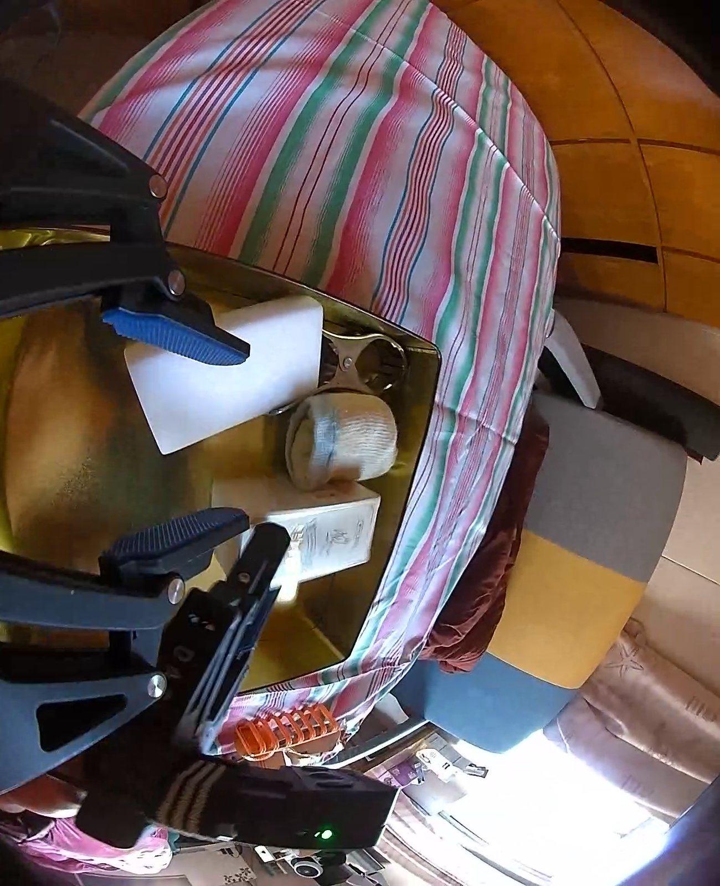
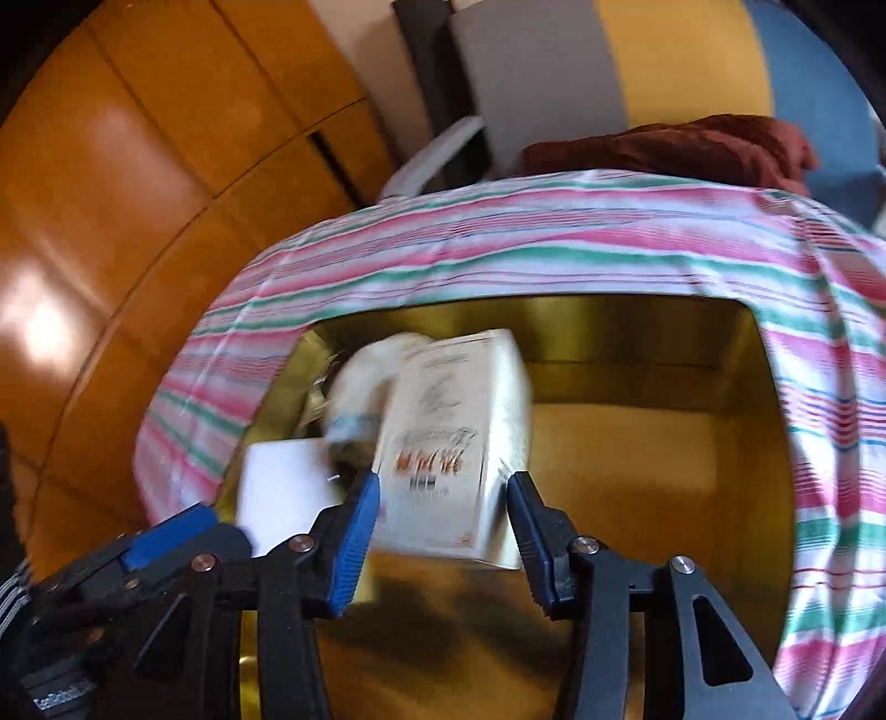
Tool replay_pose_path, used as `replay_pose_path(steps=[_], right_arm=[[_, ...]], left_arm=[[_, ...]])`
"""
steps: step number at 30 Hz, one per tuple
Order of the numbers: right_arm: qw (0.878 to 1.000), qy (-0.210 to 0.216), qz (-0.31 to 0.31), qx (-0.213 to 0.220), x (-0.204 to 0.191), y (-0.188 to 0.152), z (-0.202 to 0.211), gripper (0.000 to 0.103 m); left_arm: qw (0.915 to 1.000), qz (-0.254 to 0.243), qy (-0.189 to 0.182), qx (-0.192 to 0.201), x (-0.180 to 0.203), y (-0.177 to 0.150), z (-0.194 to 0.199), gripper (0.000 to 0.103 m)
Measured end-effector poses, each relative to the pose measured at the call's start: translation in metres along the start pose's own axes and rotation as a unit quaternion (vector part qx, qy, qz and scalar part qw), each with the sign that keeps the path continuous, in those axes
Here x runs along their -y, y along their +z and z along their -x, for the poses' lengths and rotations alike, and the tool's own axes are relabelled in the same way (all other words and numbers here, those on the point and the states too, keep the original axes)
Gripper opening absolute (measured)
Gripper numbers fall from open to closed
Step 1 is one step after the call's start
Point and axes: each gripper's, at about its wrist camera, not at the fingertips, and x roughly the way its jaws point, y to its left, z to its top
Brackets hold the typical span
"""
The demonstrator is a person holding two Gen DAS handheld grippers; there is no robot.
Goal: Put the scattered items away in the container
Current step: 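Carry sponge and cream box into the gold tray and open both tools, then move both open tools back toward the remaining items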
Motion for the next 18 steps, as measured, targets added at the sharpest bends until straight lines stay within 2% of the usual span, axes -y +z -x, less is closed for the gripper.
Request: replay_pose_path(steps=[5, 7, 9, 13, 18], right_arm=[[0.999, -0.005, -0.006, 0.053, 0.006, -0.001, 0.036, 0.05], [0.996, -0.021, -0.007, 0.082, 0.012, -0.002, 0.057, 0.057], [0.993, -0.044, -0.013, 0.111, 0.021, -0.004, 0.081, 0.063], [0.983, -0.095, -0.031, 0.155, 0.049, -0.01, 0.122, 0.065], [0.965, -0.168, -0.089, 0.181, 0.105, -0.038, 0.161, 0.07]], left_arm=[[0.9999, -0.005, -0.012, -0.001, 0.014, -0.001, -0.001, 0.054], [0.9996, -0.019, -0.017, -0.006, 0.028, -0.002, -0.003, 0.054], [0.9989, -0.038, -0.025, -0.01, 0.045, -0.005, -0.006, 0.054], [0.9952, -0.085, -0.045, -0.02, 0.082, -0.013, -0.012, 0.054], [0.9847, -0.156, -0.06, -0.049, 0.135, -0.028, -0.027, 0.054]])
